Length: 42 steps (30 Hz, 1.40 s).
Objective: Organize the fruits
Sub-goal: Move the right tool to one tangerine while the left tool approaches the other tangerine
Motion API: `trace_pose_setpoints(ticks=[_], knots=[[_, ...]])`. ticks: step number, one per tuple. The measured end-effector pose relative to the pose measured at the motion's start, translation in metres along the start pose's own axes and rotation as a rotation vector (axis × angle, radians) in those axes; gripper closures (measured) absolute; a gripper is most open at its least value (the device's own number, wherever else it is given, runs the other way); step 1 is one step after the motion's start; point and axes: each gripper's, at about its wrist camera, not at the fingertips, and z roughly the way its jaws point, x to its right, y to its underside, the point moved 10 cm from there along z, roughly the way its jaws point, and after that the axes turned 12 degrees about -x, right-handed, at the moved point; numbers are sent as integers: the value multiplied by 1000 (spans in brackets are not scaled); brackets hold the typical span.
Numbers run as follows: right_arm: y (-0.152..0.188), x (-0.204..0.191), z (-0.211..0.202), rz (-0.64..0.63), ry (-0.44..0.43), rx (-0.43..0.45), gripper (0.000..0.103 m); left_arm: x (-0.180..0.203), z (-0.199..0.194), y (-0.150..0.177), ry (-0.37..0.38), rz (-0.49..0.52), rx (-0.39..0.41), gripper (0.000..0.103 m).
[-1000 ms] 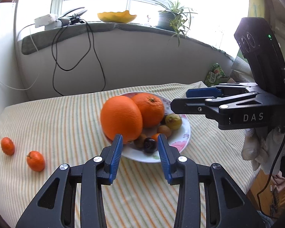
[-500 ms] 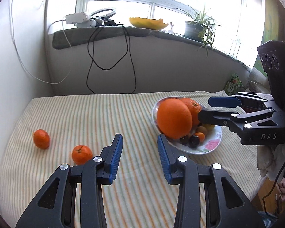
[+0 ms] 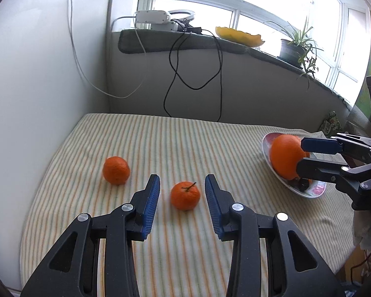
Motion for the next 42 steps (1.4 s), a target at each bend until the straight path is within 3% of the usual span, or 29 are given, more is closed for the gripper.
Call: trace_pose_setpoints(ticks=[15, 42], knots=[[-9, -43, 66, -36, -75, -101, 39, -69, 23, 3, 0, -149, -33, 67], [-18, -58, 130, -42, -107, -202, 39, -86, 61, -8, -11, -182, -96, 67]])
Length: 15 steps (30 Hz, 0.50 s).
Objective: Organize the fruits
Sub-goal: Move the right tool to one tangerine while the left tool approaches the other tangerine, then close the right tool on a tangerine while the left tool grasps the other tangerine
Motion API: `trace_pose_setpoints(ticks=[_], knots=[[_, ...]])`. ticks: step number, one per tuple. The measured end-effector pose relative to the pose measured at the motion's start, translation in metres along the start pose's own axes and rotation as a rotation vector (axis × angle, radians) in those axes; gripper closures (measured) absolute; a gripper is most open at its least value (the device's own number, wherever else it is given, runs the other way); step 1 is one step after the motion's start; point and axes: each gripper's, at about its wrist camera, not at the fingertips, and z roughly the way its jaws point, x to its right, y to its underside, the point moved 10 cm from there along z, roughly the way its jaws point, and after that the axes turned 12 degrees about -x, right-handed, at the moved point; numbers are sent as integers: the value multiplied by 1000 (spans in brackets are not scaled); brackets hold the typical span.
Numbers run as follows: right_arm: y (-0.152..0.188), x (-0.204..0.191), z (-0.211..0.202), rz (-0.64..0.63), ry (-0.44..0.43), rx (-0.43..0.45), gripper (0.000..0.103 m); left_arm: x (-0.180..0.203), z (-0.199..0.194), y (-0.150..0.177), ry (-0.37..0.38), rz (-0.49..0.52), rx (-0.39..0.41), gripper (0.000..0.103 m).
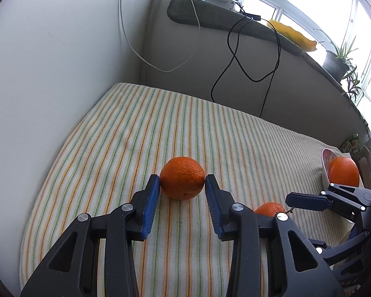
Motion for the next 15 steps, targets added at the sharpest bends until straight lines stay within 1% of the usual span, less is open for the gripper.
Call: trace_pose_setpoints(ticks=[5, 8, 12, 15], knots=[[-4, -1, 8, -5, -6, -10, 39, -2, 1, -2, 8, -9, -3, 67], [-5, -2, 11, -4, -28, -15, 39, -4, 0, 0, 17, -17, 0, 67], [-7, -5, 13, -14, -27, -17, 39, -5, -1, 1, 27, -25, 3, 67], [-8, -5, 18, -17, -23, -21, 39, -5, 1, 0, 21, -29, -3, 61]])
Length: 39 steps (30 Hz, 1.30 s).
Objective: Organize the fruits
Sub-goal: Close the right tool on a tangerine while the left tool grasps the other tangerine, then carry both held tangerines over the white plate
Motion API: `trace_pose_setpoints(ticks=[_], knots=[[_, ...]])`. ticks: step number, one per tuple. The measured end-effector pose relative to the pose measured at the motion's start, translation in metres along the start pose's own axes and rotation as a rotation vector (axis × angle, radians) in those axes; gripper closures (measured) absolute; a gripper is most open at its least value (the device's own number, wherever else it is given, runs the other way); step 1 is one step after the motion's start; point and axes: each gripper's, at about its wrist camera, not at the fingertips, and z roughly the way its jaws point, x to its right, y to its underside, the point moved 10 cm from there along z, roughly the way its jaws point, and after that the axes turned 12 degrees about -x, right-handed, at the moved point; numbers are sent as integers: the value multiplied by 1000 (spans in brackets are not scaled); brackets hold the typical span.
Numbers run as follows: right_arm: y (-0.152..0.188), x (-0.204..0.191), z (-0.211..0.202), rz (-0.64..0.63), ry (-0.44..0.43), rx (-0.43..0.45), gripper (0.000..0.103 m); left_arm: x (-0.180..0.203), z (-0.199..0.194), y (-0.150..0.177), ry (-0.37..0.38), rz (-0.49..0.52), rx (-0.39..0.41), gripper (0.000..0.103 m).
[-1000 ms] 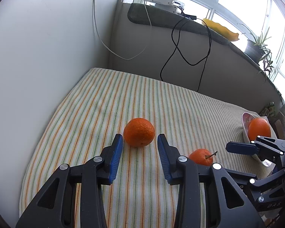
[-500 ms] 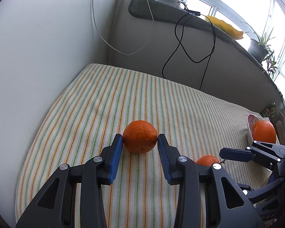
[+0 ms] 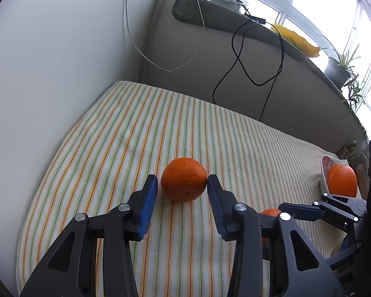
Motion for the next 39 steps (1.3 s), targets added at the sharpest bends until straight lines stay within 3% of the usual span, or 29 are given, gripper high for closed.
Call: trace_pose_setpoints(ticks=[7, 10, 19, 39], knots=[[-3, 4, 7, 12, -5, -11, 40, 0, 2, 0, 21, -4, -10, 61], [-4, 4, 9, 12, -10, -17, 49, 4, 5, 0, 23, 11, -17, 61], [-6, 5, 13, 17, -17, -27, 63, 8, 8, -3, 11, 25, -7, 64], [14, 6, -16, 30, -13, 29, 64, 43, -19, 6, 2, 88, 52, 64]])
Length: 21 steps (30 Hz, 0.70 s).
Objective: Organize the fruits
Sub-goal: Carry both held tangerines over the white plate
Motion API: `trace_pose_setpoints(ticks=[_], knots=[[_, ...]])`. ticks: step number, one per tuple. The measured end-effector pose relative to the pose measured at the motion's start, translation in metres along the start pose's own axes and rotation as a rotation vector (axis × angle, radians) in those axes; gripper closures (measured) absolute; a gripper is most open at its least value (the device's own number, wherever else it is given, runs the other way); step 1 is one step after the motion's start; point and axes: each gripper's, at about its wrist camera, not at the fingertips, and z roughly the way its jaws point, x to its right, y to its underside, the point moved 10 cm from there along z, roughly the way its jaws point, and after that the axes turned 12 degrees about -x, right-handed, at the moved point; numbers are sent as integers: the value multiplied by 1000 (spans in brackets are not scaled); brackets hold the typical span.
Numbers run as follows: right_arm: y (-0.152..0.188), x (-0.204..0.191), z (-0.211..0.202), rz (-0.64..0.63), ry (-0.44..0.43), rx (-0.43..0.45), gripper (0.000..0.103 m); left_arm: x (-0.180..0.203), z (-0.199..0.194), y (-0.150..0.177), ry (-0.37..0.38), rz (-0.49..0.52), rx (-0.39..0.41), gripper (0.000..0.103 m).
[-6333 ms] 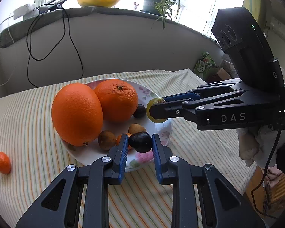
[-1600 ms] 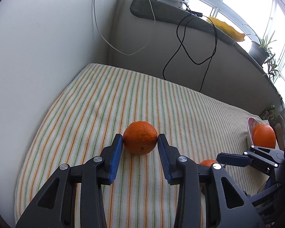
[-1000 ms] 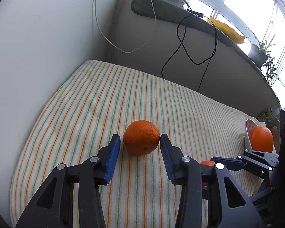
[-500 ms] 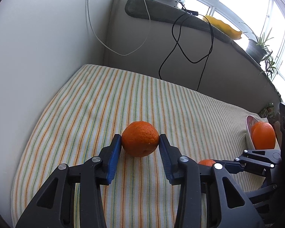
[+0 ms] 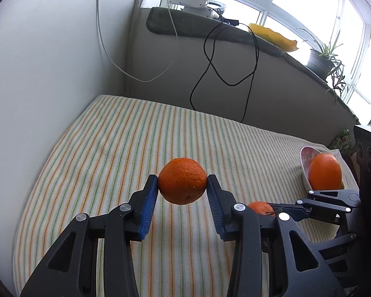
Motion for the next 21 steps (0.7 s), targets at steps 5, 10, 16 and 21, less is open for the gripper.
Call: trace_pose_setpoints(ticks=[5, 10, 16, 21], knots=[[8, 4, -19, 10, 1, 28, 64, 19, -10, 0, 18, 19, 21, 64], [19, 10, -36, 21, 4, 49, 64, 36, -20, 0, 38, 34, 38, 64], [29, 14, -54, 36, 6, 73, 64, 55, -28, 5, 49, 57, 46, 64], [37, 19, -69, 47, 12, 92, 64, 70, -33, 9, 51, 78, 53, 64]])
